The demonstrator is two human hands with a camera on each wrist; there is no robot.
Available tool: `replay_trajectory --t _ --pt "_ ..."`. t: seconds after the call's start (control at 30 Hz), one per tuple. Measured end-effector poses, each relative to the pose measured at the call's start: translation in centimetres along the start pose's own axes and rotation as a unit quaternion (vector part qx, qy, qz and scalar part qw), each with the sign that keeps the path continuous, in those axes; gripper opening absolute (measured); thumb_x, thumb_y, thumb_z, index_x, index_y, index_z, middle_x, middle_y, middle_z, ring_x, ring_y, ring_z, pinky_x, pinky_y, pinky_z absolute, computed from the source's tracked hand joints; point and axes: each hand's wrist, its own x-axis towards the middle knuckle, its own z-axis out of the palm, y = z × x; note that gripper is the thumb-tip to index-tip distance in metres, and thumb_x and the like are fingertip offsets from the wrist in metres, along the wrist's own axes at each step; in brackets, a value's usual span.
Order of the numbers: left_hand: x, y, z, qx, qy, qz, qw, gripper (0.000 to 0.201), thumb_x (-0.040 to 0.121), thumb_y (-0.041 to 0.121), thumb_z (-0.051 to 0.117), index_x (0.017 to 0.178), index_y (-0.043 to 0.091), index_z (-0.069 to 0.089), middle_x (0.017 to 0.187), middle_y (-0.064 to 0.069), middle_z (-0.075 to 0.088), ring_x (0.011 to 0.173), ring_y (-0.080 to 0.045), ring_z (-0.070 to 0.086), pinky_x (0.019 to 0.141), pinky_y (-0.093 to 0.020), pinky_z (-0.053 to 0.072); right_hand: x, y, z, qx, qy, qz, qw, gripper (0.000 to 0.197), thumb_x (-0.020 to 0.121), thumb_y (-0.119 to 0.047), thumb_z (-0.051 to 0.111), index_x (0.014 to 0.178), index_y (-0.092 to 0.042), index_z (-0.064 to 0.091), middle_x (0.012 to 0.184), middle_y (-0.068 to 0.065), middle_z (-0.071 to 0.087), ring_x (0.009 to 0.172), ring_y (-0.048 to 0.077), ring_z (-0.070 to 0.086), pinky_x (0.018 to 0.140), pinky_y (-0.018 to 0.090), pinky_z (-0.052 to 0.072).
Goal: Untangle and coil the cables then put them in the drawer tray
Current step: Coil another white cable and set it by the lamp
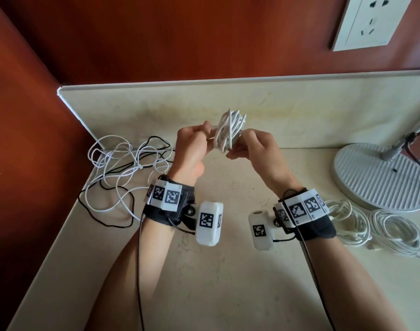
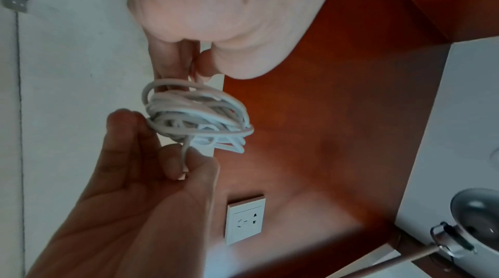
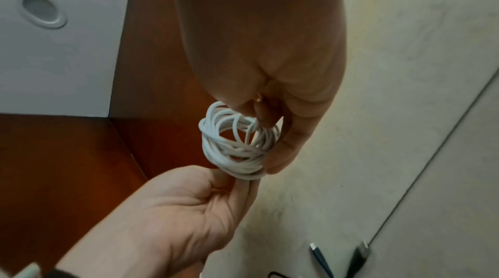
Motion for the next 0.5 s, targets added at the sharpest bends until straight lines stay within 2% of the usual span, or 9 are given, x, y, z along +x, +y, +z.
replay_trajectory --t 0.07,0.13,0.2,0.23,0.27,0.33,0.4,0.5 --pt "-0.4 0.2 0.0 -0.062 -0.013 -0.036 0.997 0.031 0.109 0.005 0.044 0.087 -0.002 0.065 0.072 -0.007 0.075 0.059 -0.012 0.071 0.062 -0.023 0.061 -0.2 -0.2 0.0 0.074 -0.002 0.029 0.997 0.040 0.106 -0.010 0.035 0.098 0.012 0.068 0.085 0.022 0.071 0.073 0.028 0.069 0.073 0.037 0.058" --pt "-1.0 0.4 0.2 -0.100 -0.018 -0.058 0.993 0.024 0.110 0.002 0.038 0.095 -0.003 0.056 0.078 -0.017 0.074 0.056 -0.018 0.072 0.054 -0.024 0.059 -0.3 -0.1 0.3 0.114 -0.002 0.051 0.992 0.038 0.107 -0.010 0.036 0.093 0.004 0.069 0.079 0.016 0.068 0.070 0.024 0.065 0.067 0.032 0.054" --pt "-1.5 0.4 0.7 -0.109 -0.033 -0.037 0.993 0.022 0.112 0.005 0.036 0.102 -0.006 0.053 0.081 -0.021 0.075 0.062 -0.024 0.075 0.059 -0.027 0.061 -0.4 0.2 0.7 0.086 0.029 0.055 0.994 0.038 0.105 -0.006 0.037 0.079 -0.007 0.066 0.074 0.009 0.065 0.066 0.020 0.060 0.064 0.033 0.051" --pt "-1.6 0.2 1.0 -0.120 -0.046 -0.025 0.991 0.026 0.112 0.008 0.035 0.101 -0.006 0.053 0.082 -0.019 0.076 0.066 -0.025 0.076 0.064 -0.028 0.063 -0.4 0.4 0.7 0.074 0.042 0.053 0.995 0.038 0.104 -0.005 0.037 0.078 -0.009 0.065 0.075 0.007 0.065 0.067 0.018 0.061 0.065 0.034 0.052" --pt "-1.6 0.0 1.2 -0.126 -0.059 -0.016 0.990 0.029 0.113 0.010 0.035 0.097 -0.006 0.054 0.082 -0.017 0.077 0.068 -0.024 0.076 0.068 -0.029 0.063 -0.4 0.6 0.6 0.072 0.048 0.054 0.995 0.037 0.105 -0.006 0.037 0.082 -0.009 0.066 0.080 0.007 0.067 0.073 0.018 0.064 0.068 0.036 0.056" --pt "-1.6 -0.2 1.3 -0.118 -0.072 -0.009 0.990 0.031 0.113 0.014 0.035 0.095 -0.003 0.054 0.084 -0.013 0.078 0.070 -0.024 0.076 0.071 -0.030 0.064 -0.5 0.5 0.1 0.080 0.043 0.057 0.994 0.036 0.106 -0.011 0.038 0.098 -0.009 0.073 0.096 0.007 0.074 0.096 0.020 0.072 0.082 0.038 0.062" --pt "-1.4 -0.4 1.2 -0.091 -0.076 -0.003 0.993 0.029 0.113 0.017 0.038 0.104 -0.005 0.056 0.086 -0.012 0.079 0.070 -0.024 0.076 0.068 -0.030 0.063 -0.7 0.4 -0.7 0.088 0.039 0.065 0.993 0.036 0.106 -0.014 0.040 0.109 -0.006 0.075 0.109 0.011 0.077 0.112 0.020 0.071 0.091 0.041 0.062" --pt "-1.1 -1.0 1.3 -0.054 -0.065 0.009 0.996 0.026 0.111 0.019 0.044 0.109 -0.004 0.056 0.087 -0.011 0.078 0.066 -0.022 0.074 0.062 -0.028 0.061 -1.3 0.1 -1.8 0.134 0.038 0.083 0.987 0.037 0.106 -0.014 0.043 0.114 0.009 0.071 0.116 0.023 0.073 0.115 0.026 0.071 0.096 0.044 0.060"
